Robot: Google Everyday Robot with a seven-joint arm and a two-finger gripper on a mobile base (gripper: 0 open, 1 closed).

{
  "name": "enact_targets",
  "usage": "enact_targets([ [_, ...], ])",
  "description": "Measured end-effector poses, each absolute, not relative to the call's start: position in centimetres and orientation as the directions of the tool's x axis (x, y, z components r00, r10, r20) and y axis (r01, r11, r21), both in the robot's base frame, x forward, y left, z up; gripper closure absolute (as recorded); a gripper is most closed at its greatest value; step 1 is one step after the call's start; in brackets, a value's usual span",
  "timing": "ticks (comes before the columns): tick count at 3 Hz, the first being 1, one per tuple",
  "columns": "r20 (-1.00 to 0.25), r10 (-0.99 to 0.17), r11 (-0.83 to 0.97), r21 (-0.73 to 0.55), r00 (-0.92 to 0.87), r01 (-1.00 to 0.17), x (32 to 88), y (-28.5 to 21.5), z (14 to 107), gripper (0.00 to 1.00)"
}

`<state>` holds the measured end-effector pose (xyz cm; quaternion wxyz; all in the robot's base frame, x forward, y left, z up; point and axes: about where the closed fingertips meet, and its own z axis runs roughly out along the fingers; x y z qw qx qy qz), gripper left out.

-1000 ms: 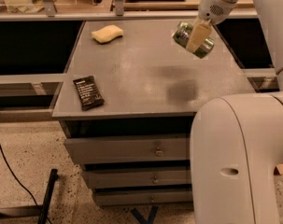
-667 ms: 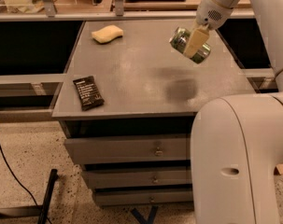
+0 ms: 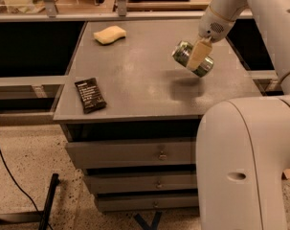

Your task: Knock green can over

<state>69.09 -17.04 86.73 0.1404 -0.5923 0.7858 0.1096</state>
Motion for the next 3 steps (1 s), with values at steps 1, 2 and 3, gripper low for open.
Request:
enact_targets([
  [1,-0.295,-0.912,0.288,0.033,-0.284,-0.957,68.6,-17.6,85.3,0.61],
  [2,-0.246,-0.928,0.278,0.047,-0.281,-0.959,68.8,-17.5,83.8,0.38],
  [3,-0.265,-0.922,0.288,0.015,-0.281,-0.958,69.9,-17.3,83.6,0.14],
])
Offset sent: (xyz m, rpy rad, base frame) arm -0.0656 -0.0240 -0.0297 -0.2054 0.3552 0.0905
